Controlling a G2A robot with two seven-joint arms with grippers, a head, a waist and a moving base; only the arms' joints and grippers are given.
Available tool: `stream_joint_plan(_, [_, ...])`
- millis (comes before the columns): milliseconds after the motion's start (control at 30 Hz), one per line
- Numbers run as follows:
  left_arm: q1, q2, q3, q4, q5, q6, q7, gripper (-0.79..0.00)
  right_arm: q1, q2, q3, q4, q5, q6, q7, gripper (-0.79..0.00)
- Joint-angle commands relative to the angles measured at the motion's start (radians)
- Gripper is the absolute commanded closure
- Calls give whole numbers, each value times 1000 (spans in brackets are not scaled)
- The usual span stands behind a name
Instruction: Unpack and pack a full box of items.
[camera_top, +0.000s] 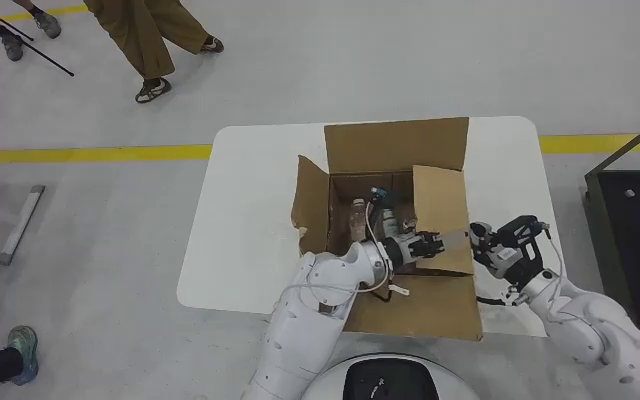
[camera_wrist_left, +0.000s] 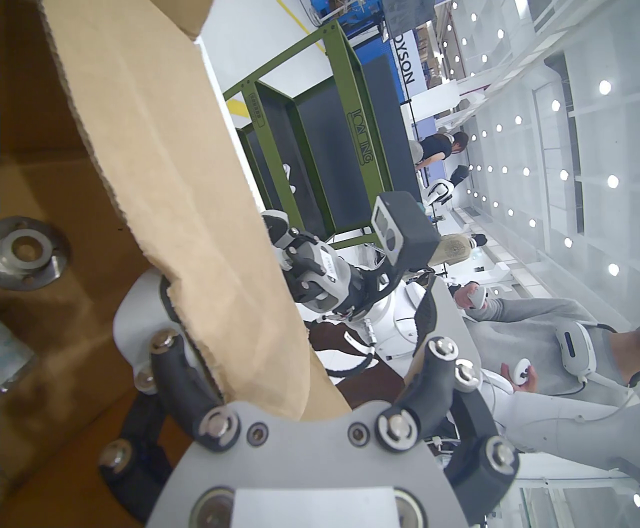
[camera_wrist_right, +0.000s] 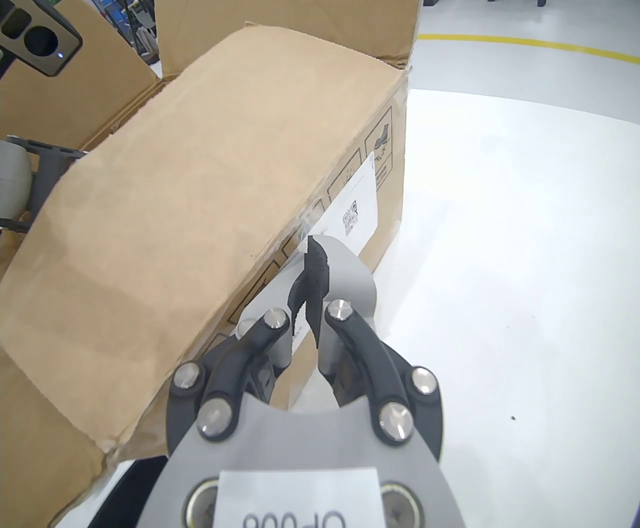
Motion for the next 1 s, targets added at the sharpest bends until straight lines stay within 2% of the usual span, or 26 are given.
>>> stream_joint_plan(0, [-6,0,8,-13,-12,-2,0,-785,0,0,8,2,7,4,2,0])
stream_joint_plan(100, [-20,0,22,-29,-17,-2,-3,-785,-5,-2,28,3,33,20,4,-28])
stream_joint_plan(133, [-26,0,27,-35,-15,-5,-6,-785,-8,-2,38,3,57,33,9,-58])
stream_joint_plan(167, [-34,0,34,-41,-7,-7,-8,-785,-12,-3,51,4,88,48,17,-175])
stream_joint_plan(200, [-41,0,42,-44,-4,-9,-8,-785,-16,-4,63,3,134,54,24,-225])
stream_joint_plan(300, [-75,-3,73,-38,23,-14,-22,-785,-26,-5,111,1,274,83,73,-234])
stream_joint_plan(400, [-119,-9,115,-22,46,-28,-35,-785,-26,-8,167,11,496,97,143,-277])
stream_joint_plan(433, [-134,-11,129,-12,58,-29,-35,-785,-24,-7,184,13,567,104,180,-345])
stream_joint_plan(467, [-149,-15,148,-6,62,-40,-38,-785,-20,-8,205,19,647,114,211,-699])
stream_joint_plan(500, [-162,-18,162,7,61,-47,-38,-785,-17,-7,222,17,709,109,243,-785])
stream_joint_plan(733, [-258,-46,266,102,72,-88,-45,-785,-17,-4,309,28,1019,63,400,-785])
stream_joint_plan(900, [-303,-65,319,170,58,-100,-52,-785,-22,-4,336,11,1111,41,446,-785])
stream_joint_plan(967, [-313,-72,332,189,46,-106,-52,-785,-28,-2,343,5,1094,38,461,-785])
